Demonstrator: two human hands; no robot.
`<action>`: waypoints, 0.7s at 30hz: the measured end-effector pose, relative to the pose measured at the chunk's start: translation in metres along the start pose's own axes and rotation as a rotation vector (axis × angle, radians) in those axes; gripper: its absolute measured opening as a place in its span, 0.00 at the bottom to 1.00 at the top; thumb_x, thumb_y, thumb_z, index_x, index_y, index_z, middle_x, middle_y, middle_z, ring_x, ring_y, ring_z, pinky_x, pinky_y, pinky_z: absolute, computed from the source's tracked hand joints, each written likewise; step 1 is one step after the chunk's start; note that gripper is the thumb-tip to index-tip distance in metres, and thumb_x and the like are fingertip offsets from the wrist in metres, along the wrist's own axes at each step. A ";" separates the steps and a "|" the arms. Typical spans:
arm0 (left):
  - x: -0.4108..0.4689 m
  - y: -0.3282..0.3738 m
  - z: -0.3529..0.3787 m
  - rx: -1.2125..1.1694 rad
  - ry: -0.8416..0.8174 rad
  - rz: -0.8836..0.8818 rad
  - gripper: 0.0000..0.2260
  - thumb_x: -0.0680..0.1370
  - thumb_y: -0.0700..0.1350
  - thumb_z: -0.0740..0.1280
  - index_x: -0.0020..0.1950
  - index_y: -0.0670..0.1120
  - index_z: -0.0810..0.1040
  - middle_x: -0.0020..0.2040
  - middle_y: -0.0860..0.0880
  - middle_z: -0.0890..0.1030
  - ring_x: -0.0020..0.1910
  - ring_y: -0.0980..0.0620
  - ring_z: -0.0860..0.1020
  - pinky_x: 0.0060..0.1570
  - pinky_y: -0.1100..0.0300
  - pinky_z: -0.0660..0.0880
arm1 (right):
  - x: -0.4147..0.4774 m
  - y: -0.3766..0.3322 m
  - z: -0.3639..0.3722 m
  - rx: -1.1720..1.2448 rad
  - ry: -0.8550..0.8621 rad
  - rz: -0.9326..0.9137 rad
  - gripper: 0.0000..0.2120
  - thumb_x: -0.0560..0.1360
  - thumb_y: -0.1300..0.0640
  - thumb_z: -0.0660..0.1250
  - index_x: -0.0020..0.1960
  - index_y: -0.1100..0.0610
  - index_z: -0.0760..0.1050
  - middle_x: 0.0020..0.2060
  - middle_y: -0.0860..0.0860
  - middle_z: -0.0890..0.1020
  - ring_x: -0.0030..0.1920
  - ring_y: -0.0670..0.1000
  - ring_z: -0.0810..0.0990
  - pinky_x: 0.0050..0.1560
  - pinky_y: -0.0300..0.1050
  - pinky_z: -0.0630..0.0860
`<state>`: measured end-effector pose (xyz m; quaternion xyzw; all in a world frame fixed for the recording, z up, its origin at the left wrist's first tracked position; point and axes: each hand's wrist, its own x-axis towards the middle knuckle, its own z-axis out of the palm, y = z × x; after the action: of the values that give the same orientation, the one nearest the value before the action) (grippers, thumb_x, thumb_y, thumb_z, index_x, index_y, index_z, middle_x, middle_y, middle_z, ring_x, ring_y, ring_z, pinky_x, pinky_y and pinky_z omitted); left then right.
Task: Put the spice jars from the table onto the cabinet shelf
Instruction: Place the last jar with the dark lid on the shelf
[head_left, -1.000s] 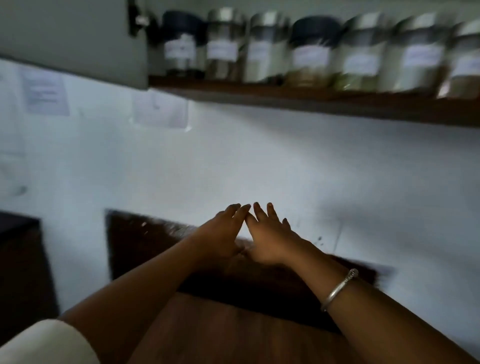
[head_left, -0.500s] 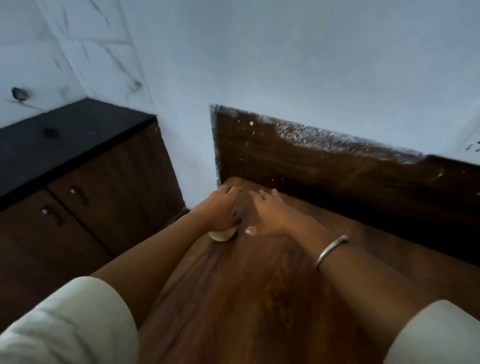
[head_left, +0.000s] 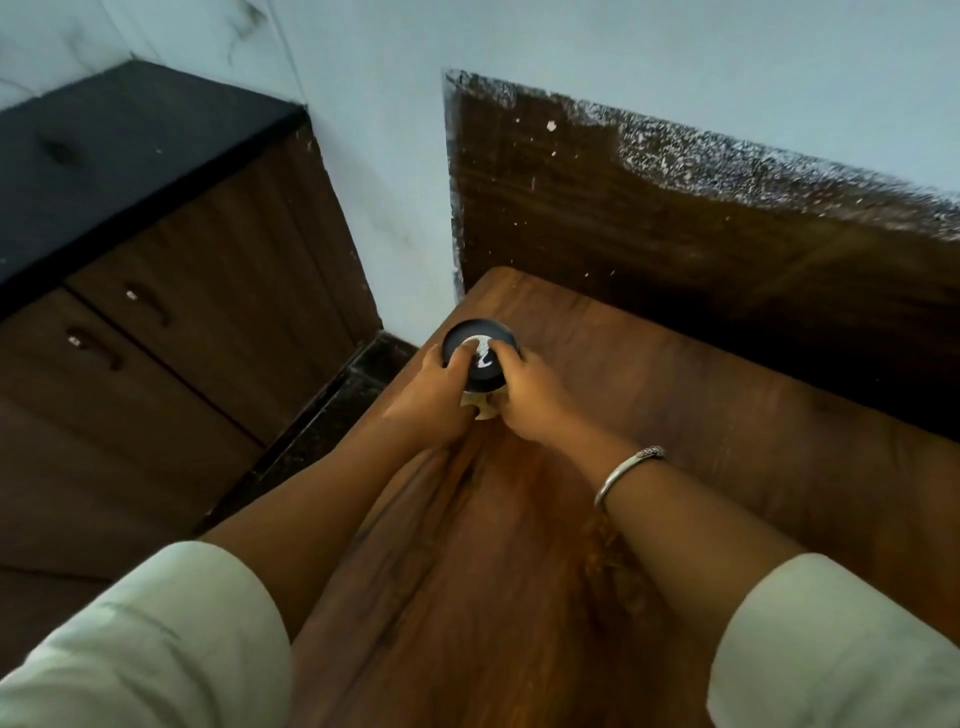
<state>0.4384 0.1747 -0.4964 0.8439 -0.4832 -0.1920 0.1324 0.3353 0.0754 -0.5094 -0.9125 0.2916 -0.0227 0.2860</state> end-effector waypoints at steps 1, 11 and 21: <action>-0.001 0.000 0.003 -0.009 0.019 0.004 0.34 0.74 0.44 0.67 0.75 0.49 0.52 0.73 0.39 0.59 0.70 0.39 0.65 0.67 0.50 0.67 | -0.002 0.001 0.001 0.022 0.047 0.005 0.28 0.76 0.58 0.63 0.73 0.54 0.56 0.67 0.61 0.67 0.64 0.60 0.71 0.62 0.51 0.72; -0.017 0.044 -0.004 -0.338 0.272 0.120 0.23 0.74 0.45 0.69 0.67 0.48 0.66 0.64 0.44 0.71 0.61 0.46 0.73 0.59 0.56 0.70 | -0.055 0.022 -0.036 0.357 0.333 0.028 0.30 0.75 0.56 0.66 0.73 0.54 0.57 0.68 0.55 0.71 0.67 0.54 0.70 0.62 0.45 0.70; -0.067 0.172 -0.020 -0.714 0.300 0.454 0.08 0.77 0.44 0.64 0.54 0.51 0.67 0.52 0.49 0.75 0.51 0.51 0.76 0.47 0.56 0.77 | -0.182 0.052 -0.110 0.457 0.603 0.068 0.47 0.67 0.41 0.69 0.75 0.45 0.44 0.73 0.52 0.61 0.69 0.48 0.65 0.62 0.41 0.70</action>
<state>0.2851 0.1483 -0.3952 0.6363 -0.5351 -0.1883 0.5228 0.1351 0.0841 -0.4223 -0.7674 0.3802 -0.3452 0.3839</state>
